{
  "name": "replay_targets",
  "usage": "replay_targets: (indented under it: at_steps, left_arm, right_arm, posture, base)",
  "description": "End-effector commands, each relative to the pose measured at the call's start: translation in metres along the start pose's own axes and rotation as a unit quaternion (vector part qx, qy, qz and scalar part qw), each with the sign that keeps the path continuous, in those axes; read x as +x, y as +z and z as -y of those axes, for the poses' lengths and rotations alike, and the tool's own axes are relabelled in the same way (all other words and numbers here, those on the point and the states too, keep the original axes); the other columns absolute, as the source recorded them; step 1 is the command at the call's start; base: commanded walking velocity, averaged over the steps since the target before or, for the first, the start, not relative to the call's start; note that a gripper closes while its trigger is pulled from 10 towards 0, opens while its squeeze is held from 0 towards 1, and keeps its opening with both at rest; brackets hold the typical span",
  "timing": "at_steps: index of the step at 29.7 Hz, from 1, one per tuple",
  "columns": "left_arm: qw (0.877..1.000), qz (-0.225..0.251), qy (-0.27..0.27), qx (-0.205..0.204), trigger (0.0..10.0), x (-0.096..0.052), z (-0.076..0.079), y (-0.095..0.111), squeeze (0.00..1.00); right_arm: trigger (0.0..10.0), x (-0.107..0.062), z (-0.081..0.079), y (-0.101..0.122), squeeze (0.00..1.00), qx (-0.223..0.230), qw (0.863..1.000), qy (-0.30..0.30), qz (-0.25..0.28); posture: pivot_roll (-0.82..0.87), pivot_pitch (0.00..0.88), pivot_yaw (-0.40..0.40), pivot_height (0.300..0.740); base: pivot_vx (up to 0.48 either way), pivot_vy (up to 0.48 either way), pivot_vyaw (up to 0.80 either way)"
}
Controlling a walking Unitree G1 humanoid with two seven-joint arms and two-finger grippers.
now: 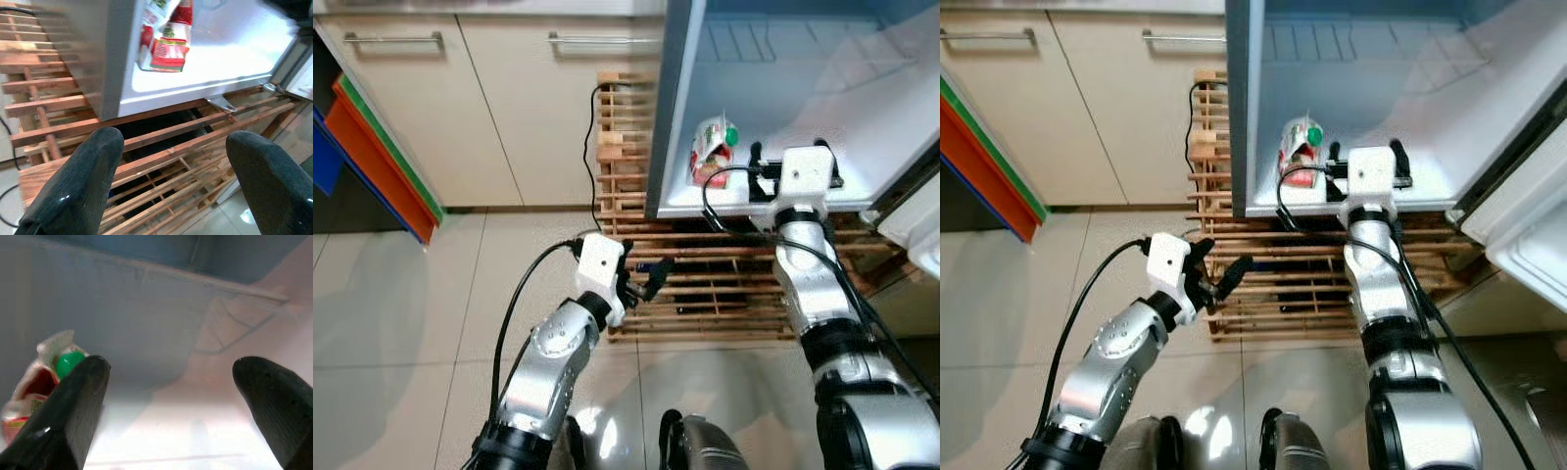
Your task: Restocking fridge
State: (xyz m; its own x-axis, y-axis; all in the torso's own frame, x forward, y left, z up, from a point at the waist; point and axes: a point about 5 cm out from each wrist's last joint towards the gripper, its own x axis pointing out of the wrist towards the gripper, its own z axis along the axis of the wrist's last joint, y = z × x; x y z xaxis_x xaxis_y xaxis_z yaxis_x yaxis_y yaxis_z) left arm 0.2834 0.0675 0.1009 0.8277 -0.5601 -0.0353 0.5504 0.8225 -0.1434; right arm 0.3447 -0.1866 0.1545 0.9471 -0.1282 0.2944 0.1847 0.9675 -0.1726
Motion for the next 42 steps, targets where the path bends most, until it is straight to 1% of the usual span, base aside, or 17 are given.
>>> replay_targets:
  at_steps: [1, 3, 6, 7, 8, 12, 13, 15, 16, 20, 22, 28, 30, 33, 36, 38, 42]
  left_arm:
    - [1.0, 0.0, 0.009, 0.001, 10.0, -0.001, -0.006, -0.002, 0.0]
    - [1.0, 0.006, 0.021, -0.007, 10.0, -0.001, -0.011, -0.002, 0.0]
    - [1.0, 0.007, 0.026, -0.009, 10.0, -0.001, -0.013, -0.003, 0.0]
    - [0.999, 0.008, 0.039, -0.004, 10.0, -0.001, -0.018, -0.004, 0.0]
    - [0.999, 0.008, 0.039, -0.004, 10.0, -0.001, -0.018, -0.004, 0.0]
    - [0.997, 0.012, 0.076, 0.024, 10.0, -0.005, -0.028, -0.004, 0.0]
    - [0.995, 0.016, 0.098, 0.026, 10.0, -0.01, -0.038, -0.004, 0.0]
    - [0.994, 0.016, 0.109, 0.026, 10.0, -0.012, -0.042, -0.004, 0.0]
    - [0.989, 0.024, 0.143, 0.028, 10.0, -0.023, -0.055, -0.004, 0.0]
    - [0.98, 0.024, 0.193, 0.044, 10.0, -0.047, -0.073, -0.008, 0.0]
    - [0.979, 0.021, 0.195, 0.048, 10.0, -0.049, -0.074, -0.01, 0.0]
    - [0.978, -0.017, 0.198, 0.059, 10.0, -0.036, -0.066, -0.018, 0.0]
    - [0.98, -0.001, 0.19, 0.062, 10.0, -0.027, -0.063, -0.013, 0.0]
    - [0.975, 0.023, 0.212, 0.058, 10.0, -0.027, -0.067, -0.006, 0.0]
    - [0.962, 0.066, 0.231, 0.131, 10.0, -0.032, -0.07, 0.007, 0.0]
    - [0.958, 0.077, 0.237, 0.14, 10.0, -0.034, -0.071, 0.01, 0.0]
    - [0.954, 0.093, 0.259, 0.118, 10.0, -0.033, -0.077, 0.016, 0.0]
  right_arm:
    - [10.0, -0.01, -0.001, 0.0, 0.0, 0.014, 1.0, 0.007, -0.004]
    - [10.0, -0.034, 0.0, -0.008, 0.0, 0.014, 1.0, 0.016, -0.009]
    - [10.0, -0.043, 0.0, -0.011, 0.0, 0.012, 1.0, 0.019, -0.011]
    - [10.0, -0.068, 0.005, -0.021, 0.0, 0.006, 0.999, 0.02, -0.028]
    - [10.0, -0.068, 0.005, -0.021, 0.0, 0.006, 0.999, 0.02, -0.028]
    - [10.0, -0.115, 0.017, -0.044, 0.0, 0.006, 0.997, 0.017, -0.079]
    - [10.0, -0.132, 0.024, -0.052, 0.0, -0.002, 0.995, 0.009, -0.098]
    - [10.0, -0.137, 0.026, -0.056, 0.0, -0.002, 0.994, 0.003, -0.107]
    - [10.0, -0.146, 0.034, -0.067, 0.0, 0.005, 0.99, -0.024, -0.138]
    - [10.0, -0.146, 0.039, -0.069, 0.0, 0.005, 0.988, -0.042, -0.15]
    - [10.0, -0.144, 0.038, -0.069, 0.0, 0.001, 0.988, -0.04, -0.15]
    - [10.0, -0.13, 0.028, -0.063, 0.0, 0.004, 0.99, -0.025, -0.136]
    - [10.0, -0.12, 0.02, -0.062, 0.0, 0.014, 0.991, -0.015, -0.13]
    - [10.0, -0.118, 0.019, -0.057, 0.0, 0.023, 0.993, -0.013, -0.114]
    - [10.0, -0.116, 0.02, -0.048, 0.0, 0.023, 0.997, -0.015, -0.076]
    - [10.0, -0.115, 0.021, -0.046, 0.0, 0.022, 0.997, -0.018, -0.071]
    - [10.0, -0.108, 0.031, -0.041, 0.0, 0.039, 0.996, -0.057, -0.061]
  posture:
    - [0.08, 0.074, -0.031, 0.74]
    - [0.07, 0.059, -0.027, 0.74]
    - [0.07, 0.057, -0.025, 0.74]
    - [0.06, 0.056, -0.023, 0.74]
    - [0.06, 0.056, -0.023, 0.74]
    - [0.06, 0.045, -0.01, 0.74]
    - [0.06, 0.045, -0.01, 0.74]
    - [0.06, 0.04, -0.006, 0.74]
    - [0.06, 0.037, 0.0, 0.74]
    - [0.06, 0.028, 0.004, 0.74]
    - [0.06, 0.026, 0.004, 0.74]
    - [0.06, 0.012, 0.005, 0.74]
    - [0.06, 0.0, 0.005, 0.74]
    - [0.06, 0.0, 0.004, 0.74]
    - [0.06, 0.0, 0.004, 0.74]
    - [0.06, 0.0, 0.005, 0.74]
    - [0.06, 0.0, 0.007, 0.74]
  base:
    - [0.0, 0.0, 0.0]
    - [0.0, 0.0, 0.0]
    - [0.0, 0.0, 0.0]
    - [0.0, 0.0, 0.0]
    - [0.0, 0.0, 0.0]
    - [0.0, 0.0, 0.0]
    - [0.0, 0.0, 0.0]
    - [0.0, 0.0, 0.0]
    - [0.0, 0.0, 0.0]
    - [0.0, 0.0, 0.0]
    - [0.0, 0.0, 0.0]
    - [0.0, 0.0, 0.0]
    - [0.0, 0.0, 0.0]
    - [0.0, 0.0, 0.0]
    - [0.0, 0.0, 0.0]
    - [0.0, 0.0, 0.0]
    - [0.0, 0.0, 0.0]
